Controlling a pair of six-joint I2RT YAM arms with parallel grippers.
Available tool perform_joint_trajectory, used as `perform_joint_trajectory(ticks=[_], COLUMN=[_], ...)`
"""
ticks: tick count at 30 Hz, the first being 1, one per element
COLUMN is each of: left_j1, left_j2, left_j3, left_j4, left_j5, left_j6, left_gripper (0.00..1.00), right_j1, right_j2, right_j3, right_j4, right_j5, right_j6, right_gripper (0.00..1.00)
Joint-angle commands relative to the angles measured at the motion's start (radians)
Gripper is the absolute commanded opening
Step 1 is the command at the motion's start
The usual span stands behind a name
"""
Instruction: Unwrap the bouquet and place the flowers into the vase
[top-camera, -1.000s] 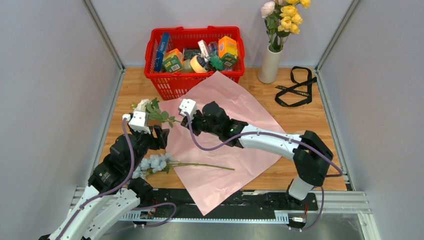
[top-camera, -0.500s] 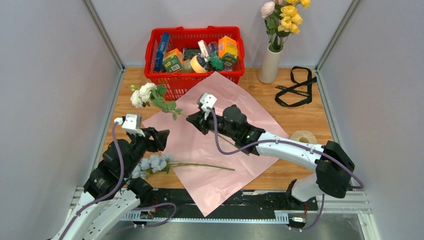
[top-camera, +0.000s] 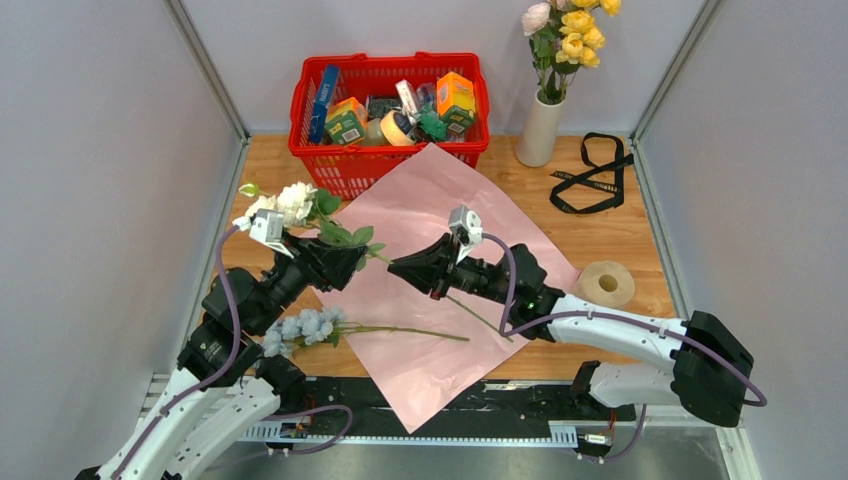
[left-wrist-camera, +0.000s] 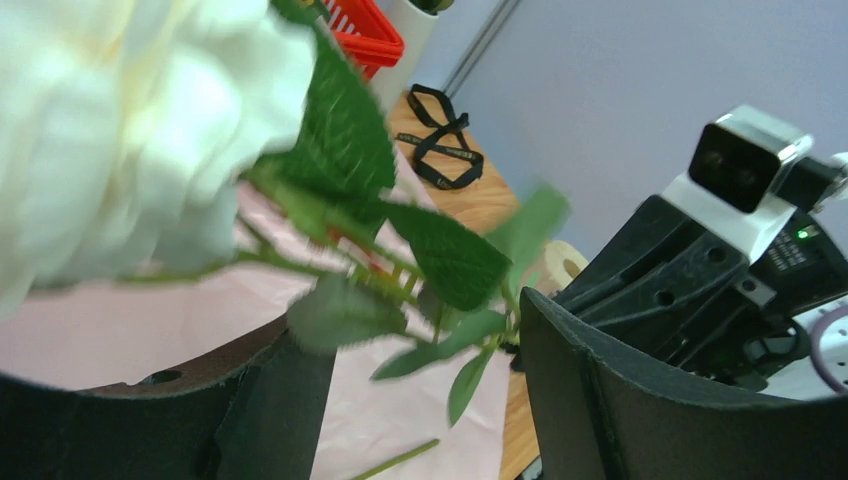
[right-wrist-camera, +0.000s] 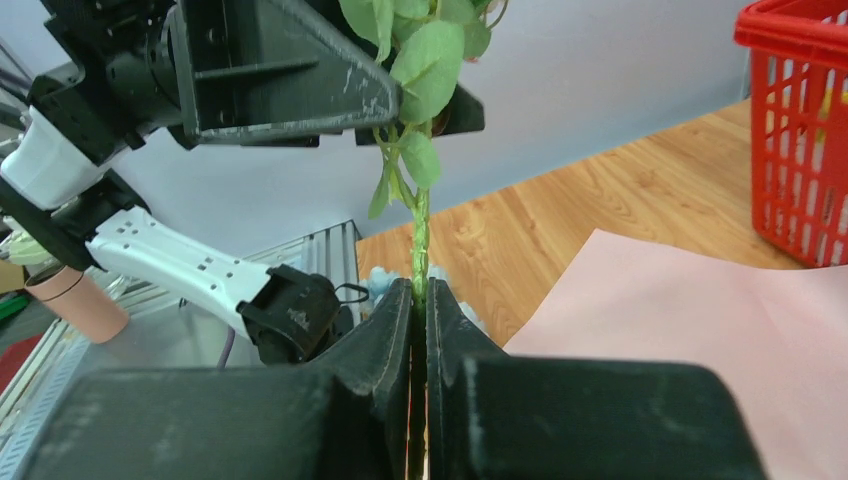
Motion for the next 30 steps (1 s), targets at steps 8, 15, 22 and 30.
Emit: perform_joint_trajectory(ticks=[8, 15, 22, 30], left_j1=[0.004, 0.004, 0.004, 0.004], left_j2=[0.068, 0.132, 0.186, 0.188], left_j3=[-0.043, -0.016, 0.015, 0.101], left_j4=[0.161, 0.122, 0.106, -0.005], left_j5=[0.11, 0.141, 0.178, 0.106], left_j6=[-0.064, -0.021, 0.001, 0.024], left_gripper=[0.03, 0.0, 0.0, 0.62], right_j1=[0.023, 0.021, 0.023, 0.021], right_j2=[0.028, 0.095, 0.119, -0.005], right_j3=[0.049, 0.146, 0.215, 0.224], right_j4=[-0.186, -0.324, -0.396, -0.435], right_j5=[-0.083, -0.057, 0.052, 0.17], right_j6=[-0.055, -0.132, -0.191, -0.255], right_gripper=[0.23, 0.41, 0.07, 0.0])
